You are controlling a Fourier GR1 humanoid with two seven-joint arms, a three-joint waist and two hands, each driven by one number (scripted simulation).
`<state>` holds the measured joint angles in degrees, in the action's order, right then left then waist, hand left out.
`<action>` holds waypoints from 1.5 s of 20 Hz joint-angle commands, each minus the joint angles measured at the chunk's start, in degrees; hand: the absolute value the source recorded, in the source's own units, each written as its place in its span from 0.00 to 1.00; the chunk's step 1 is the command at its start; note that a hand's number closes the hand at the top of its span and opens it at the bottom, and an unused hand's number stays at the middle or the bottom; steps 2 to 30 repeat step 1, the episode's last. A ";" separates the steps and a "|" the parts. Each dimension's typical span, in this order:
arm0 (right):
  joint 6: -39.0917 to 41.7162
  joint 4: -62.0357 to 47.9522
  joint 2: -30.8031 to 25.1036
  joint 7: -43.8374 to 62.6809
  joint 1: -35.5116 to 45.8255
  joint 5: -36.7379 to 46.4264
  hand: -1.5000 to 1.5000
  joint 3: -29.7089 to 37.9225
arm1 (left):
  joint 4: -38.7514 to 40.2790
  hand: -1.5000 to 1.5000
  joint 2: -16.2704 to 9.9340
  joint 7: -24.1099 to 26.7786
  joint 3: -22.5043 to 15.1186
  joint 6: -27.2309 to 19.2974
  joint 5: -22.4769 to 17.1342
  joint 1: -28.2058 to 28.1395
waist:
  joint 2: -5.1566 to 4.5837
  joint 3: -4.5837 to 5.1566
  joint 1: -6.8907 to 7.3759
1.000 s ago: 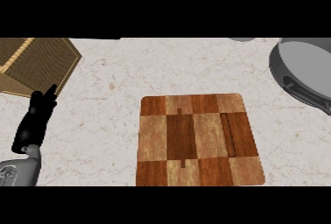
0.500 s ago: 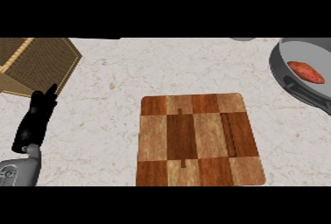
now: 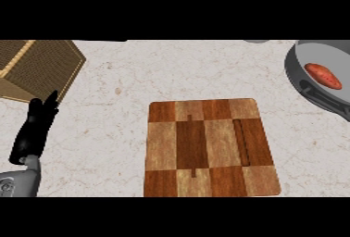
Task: Pick the sweet potato from the cutting board and place it in the pot
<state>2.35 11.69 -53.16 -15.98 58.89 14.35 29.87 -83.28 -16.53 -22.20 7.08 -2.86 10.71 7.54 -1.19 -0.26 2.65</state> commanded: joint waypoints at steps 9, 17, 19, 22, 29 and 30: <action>1.24 -1.52 -5.30 -2.61 -3.00 -3.46 0.00 4.28 | -0.16 0.50 -1.06 -1.70 1.23 0.72 -0.91 1.72 | -0.18 -0.10 -0.41; 1.24 -1.52 -5.30 -2.61 -3.00 -3.46 0.00 4.28 | -0.16 0.50 -1.06 -1.70 1.23 0.72 -0.91 1.72 | -0.18 -0.10 -0.41; 1.24 -1.52 -5.30 -2.61 -3.00 -3.46 0.00 4.28 | -0.16 0.50 -1.06 -1.70 1.23 0.72 -0.91 1.72 | -0.18 -0.10 -0.41; 1.24 -1.52 -5.30 -2.61 -3.00 -3.46 0.00 4.28 | -0.16 0.50 -1.06 -1.70 1.23 0.72 -0.91 1.72 | -0.18 -0.10 -0.41; 1.24 -1.52 -5.30 -2.61 -3.00 -3.46 0.00 4.28 | -0.16 0.50 -1.06 -1.70 1.23 0.72 -0.91 1.72 | -0.18 -0.10 -0.41; 1.24 -1.52 -5.30 -2.61 -3.00 -3.46 0.00 4.28 | -0.16 0.50 -1.06 -1.70 1.23 0.72 -0.91 1.72 | -0.18 -0.10 -0.41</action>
